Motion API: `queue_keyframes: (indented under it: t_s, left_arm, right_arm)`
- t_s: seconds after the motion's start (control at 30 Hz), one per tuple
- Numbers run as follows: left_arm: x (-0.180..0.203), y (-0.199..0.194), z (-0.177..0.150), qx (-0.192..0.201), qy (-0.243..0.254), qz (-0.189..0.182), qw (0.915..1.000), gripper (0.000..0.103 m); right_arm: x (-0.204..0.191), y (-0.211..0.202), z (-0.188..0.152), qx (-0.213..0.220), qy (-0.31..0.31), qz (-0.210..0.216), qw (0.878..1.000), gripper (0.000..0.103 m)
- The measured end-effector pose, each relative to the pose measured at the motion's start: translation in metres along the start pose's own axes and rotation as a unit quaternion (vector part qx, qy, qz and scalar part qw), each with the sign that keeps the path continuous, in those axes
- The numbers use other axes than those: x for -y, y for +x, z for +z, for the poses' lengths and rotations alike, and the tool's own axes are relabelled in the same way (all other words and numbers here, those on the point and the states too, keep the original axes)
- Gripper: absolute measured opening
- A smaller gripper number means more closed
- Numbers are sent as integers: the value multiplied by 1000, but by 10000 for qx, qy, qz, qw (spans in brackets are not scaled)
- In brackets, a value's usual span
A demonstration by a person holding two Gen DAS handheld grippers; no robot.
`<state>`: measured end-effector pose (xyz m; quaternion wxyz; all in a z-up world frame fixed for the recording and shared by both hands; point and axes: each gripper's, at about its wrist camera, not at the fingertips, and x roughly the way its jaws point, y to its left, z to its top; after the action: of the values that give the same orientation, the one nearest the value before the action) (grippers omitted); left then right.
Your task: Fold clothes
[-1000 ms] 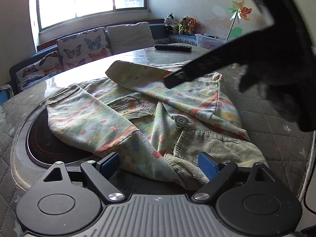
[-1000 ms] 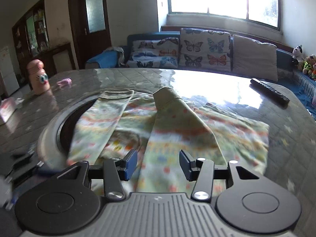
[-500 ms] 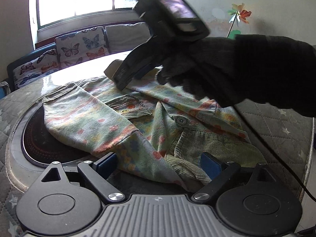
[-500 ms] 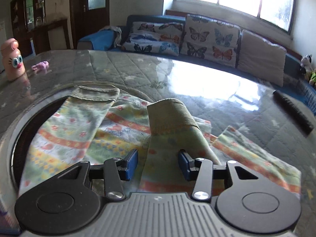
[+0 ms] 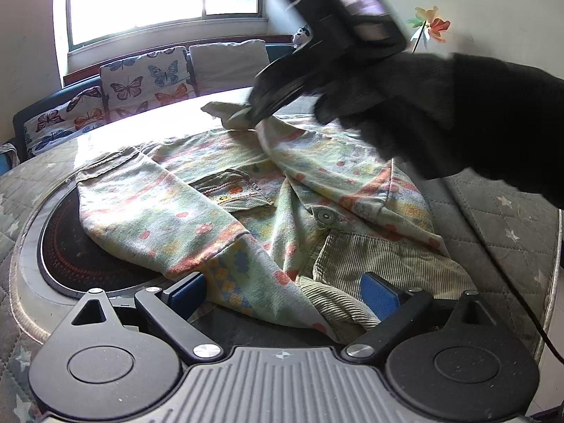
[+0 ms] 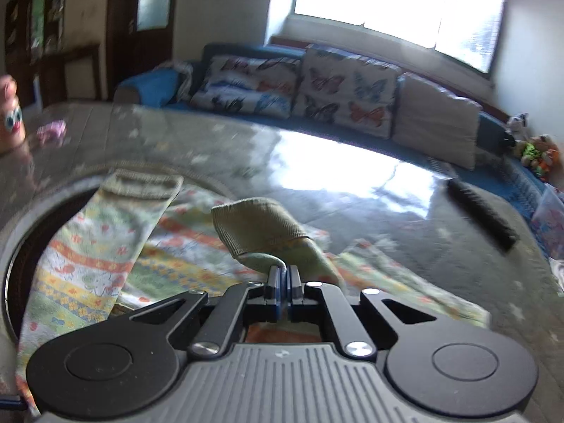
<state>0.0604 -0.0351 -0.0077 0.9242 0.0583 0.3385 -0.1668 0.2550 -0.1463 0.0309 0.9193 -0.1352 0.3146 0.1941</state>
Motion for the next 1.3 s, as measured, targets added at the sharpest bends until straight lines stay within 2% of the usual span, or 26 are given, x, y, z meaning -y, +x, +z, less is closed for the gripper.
queue_keyframes:
  t_s: [0.17, 0.37, 0.63, 0.87, 1.0, 1.13, 1.23, 1.3]
  left_arm:
    - [0, 0, 0, -4, 1, 42, 10000, 96]
    - [2, 1, 0, 3, 50, 124, 9999, 96]
    - [4, 0, 1, 5, 161, 196, 9997, 96]
    - [6, -1, 0, 4, 209, 217, 9995, 96]
    - [6, -4, 1, 2, 265, 239, 9994, 96]
    - [6, -6, 1, -9, 285, 266, 9992, 96]
    - [7, -9, 3, 15, 282, 270, 9992, 96]
    - [5, -14, 7, 52, 222, 212, 9995, 96]
  right_arm:
    - [43, -56, -9, 388, 463, -279, 9978, 2]
    - [91, -120, -42, 680, 956, -836, 9896, 2]
    - [137, -171, -119, 305, 1746, -1666, 9700, 2]
    - [171, -205, -186, -136, 2425, -2348, 9412, 4]
    - [175, -211, -203, -220, 2695, -2605, 9268, 7]
    - [173, -214, -195, 36, 2581, -2501, 9332, 9]
    - [174, -192, -190, -90, 2519, -2335, 9391, 12]
    - [175, -176, -187, -197, 2482, -2247, 9421, 23]
